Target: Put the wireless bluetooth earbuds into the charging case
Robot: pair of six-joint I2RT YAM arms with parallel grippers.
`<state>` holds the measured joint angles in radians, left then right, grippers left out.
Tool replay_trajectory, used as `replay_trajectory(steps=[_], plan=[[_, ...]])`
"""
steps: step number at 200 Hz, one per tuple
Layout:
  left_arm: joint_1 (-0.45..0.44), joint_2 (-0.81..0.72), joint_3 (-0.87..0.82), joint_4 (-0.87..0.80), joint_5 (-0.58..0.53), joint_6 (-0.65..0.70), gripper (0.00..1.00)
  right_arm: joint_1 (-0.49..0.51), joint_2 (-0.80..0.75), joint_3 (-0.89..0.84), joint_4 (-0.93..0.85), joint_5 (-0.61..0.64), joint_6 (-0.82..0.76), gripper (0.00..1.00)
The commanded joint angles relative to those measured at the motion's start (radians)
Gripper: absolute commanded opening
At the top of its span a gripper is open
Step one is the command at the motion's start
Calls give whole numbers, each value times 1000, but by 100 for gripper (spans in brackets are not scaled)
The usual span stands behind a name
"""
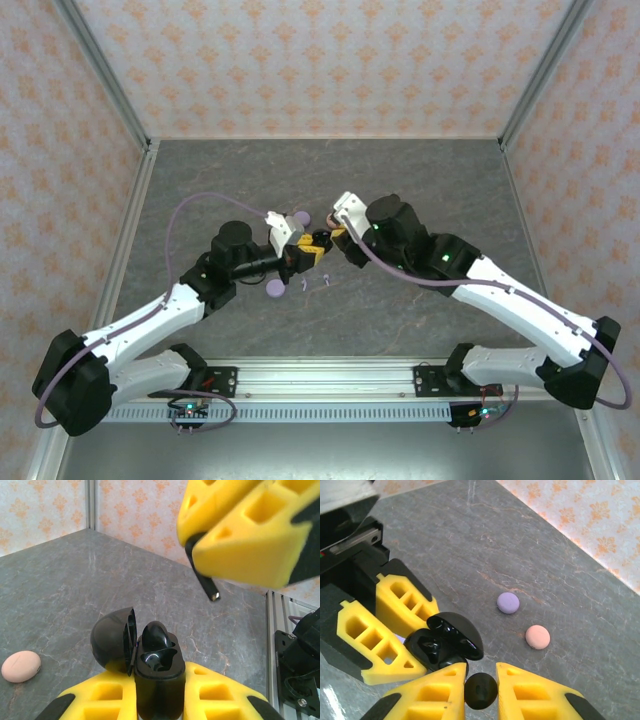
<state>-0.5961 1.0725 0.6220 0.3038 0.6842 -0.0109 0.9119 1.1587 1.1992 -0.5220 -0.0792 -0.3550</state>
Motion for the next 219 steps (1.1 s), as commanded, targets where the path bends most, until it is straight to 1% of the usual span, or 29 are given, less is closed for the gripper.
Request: replay_trajectory(steps=[1,96,180,219], plan=[[-10,-2,41,25,33,-4,0,12,21,45,16,58,-79,19],[-14,10,53,24,38,-1,0,39,79,56,54,66,-117,19],[-15,17,60,23,34,0,0,57,102,45,32,99,-160,19],[-18,18,60,23,28,2,0,60,92,31,16,76,-173,19]])
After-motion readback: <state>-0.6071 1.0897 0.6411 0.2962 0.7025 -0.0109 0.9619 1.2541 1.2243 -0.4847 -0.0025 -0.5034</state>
